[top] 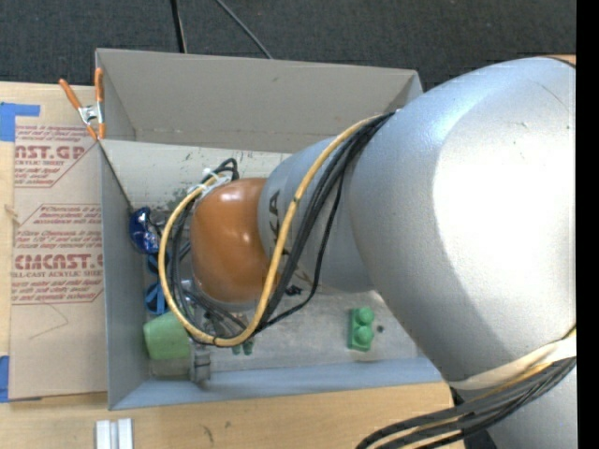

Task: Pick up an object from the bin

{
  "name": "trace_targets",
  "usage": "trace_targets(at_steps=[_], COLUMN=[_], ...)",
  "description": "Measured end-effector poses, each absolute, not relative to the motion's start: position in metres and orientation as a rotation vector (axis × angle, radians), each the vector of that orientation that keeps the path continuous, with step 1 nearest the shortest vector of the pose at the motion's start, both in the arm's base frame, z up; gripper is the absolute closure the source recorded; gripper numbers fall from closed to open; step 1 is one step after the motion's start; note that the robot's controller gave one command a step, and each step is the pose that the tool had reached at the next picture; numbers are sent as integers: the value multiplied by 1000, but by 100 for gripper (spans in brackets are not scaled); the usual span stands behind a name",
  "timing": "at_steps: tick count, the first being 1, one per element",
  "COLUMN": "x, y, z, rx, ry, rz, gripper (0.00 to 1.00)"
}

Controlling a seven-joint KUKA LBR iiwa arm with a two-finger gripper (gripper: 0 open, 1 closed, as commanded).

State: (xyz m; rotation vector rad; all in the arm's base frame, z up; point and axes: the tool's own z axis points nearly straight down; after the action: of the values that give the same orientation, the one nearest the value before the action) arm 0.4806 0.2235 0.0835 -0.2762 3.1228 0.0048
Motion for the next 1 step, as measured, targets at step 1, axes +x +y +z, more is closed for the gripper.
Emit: trace_targets(at_steps=[1], x=[480], y=[222], z=[82], rx=[-272], ry=[3129], rz=[2], gripper=[100])
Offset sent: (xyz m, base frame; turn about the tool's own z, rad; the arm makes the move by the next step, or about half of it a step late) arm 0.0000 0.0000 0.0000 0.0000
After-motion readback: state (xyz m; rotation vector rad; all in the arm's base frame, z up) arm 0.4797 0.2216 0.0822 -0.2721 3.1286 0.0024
